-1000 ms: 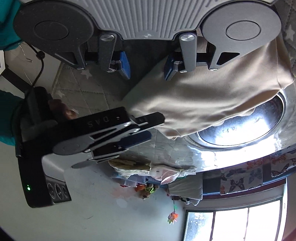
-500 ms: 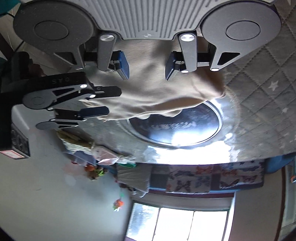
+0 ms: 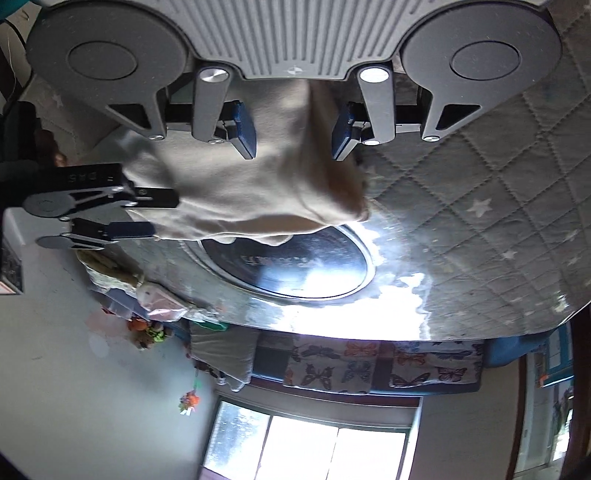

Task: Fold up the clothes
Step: 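Grasp the folded sweatshirt edge with the left gripper while the right gripper grasps beside it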

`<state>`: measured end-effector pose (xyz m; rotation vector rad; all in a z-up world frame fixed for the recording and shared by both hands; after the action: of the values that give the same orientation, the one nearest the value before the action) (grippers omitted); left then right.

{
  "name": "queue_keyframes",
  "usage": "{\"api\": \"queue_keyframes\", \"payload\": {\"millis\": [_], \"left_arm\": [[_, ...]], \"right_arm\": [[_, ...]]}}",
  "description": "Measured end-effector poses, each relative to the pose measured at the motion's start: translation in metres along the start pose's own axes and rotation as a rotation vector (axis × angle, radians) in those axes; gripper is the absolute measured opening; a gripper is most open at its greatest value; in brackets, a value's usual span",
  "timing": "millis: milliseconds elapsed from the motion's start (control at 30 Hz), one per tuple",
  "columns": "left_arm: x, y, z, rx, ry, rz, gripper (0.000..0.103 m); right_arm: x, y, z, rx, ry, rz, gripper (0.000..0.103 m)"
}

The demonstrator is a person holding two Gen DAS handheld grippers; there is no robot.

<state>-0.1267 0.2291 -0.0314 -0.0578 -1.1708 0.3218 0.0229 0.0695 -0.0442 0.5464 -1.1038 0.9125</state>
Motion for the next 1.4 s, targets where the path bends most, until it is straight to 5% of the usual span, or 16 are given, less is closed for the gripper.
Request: {"api": "queue_keyframes", "payload": {"millis": [567, 733, 800, 1000, 1133, 1400], "left_arm": [[0.010, 0.047, 0.017, 0.115, -0.016, 0.193, 0.055], [0.013, 0.049, 0.017, 0.101, -0.018, 0.238, 0.061], [0.014, 0.050, 0.017, 0.095, -0.018, 0.255, 0.064], [0.018, 0.049, 0.014, 0.073, -0.011, 0.340, 0.079], [0.020, 0.048, 0.009, 0.062, -0.003, 0.412, 0.087], [0.021, 0.044, -0.008, -0.001, 0.043, 0.580, 0.088]], "right_arm": [[0.007, 0.160, 0.016, 0.454, -0.005, 0.396, 0.064], [-0.001, 0.179, 0.007, 0.444, 0.014, 0.464, 0.048], [-0.003, 0.181, 0.003, 0.421, 0.021, 0.469, 0.034], [0.009, 0.164, 0.006, 0.432, 0.024, 0.297, 0.011], [0.020, 0.146, 0.008, 0.445, 0.027, 0.144, 0.009], [0.035, 0.100, 0.022, 0.468, -0.010, -0.076, 0.009]]}}
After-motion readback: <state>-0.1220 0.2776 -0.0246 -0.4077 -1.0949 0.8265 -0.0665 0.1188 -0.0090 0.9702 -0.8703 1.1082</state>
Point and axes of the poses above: each gripper's, at about its wrist camera, not at the fingertips, and z roughly against the way its jaws point, y to its left, x to its top, the point moved 2 cm from there along -z, roughly the way its jaws point, and after that the axes turned 15 degrees about -y, right-handed, at the moved point
